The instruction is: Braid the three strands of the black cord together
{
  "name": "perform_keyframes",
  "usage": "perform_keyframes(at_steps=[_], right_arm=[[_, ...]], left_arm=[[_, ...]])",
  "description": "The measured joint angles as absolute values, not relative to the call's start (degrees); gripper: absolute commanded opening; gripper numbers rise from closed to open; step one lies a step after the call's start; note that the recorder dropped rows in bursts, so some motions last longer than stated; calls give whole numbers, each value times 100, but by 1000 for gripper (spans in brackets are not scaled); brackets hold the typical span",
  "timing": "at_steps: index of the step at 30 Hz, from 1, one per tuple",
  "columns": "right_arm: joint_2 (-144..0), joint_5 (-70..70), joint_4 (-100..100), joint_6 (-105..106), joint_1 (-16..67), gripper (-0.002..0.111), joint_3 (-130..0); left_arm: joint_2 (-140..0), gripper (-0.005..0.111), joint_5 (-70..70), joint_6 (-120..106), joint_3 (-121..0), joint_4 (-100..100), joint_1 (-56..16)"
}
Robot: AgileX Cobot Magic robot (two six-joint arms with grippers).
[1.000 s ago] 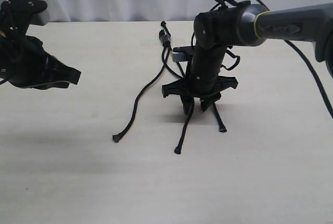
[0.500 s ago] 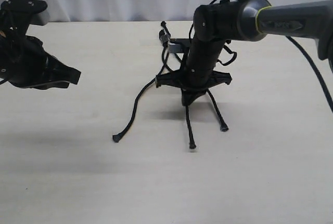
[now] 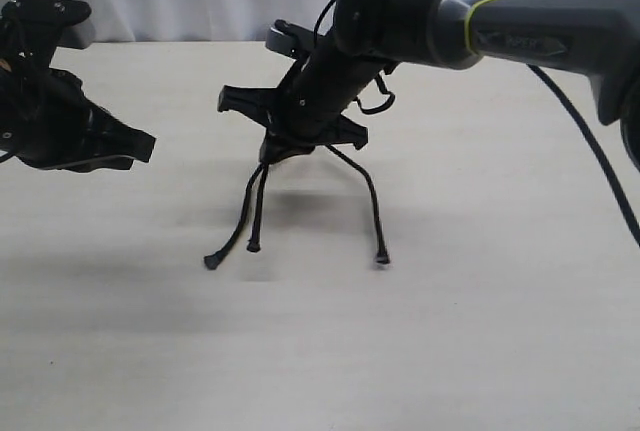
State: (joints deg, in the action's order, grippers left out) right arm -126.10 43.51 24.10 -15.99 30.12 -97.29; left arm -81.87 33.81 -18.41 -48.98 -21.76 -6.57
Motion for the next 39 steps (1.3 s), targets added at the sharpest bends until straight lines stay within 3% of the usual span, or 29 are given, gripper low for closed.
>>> perform_keyframes(at_steps=[9, 21, 33, 39], right_arm=[[-13069, 3799, 3308, -1599, 3241, 4, -9729], [-13158, 4233, 2750, -1610, 3237, 4, -9729], [-12945, 5371, 1634, -1492, 2427, 4, -9705], [-12880, 5553, 1561, -1151, 1940, 4, -9659]], left_arm=[[-8187, 0, 3378, -1830, -4898, -2383, -657], [-8187, 0, 3378, -1932, -4898, -2405, -657], [-8261, 0, 3112, -1956, -4898, -2196, -657], [-9174, 0, 2779, -1956, -5404, -2194, -657]])
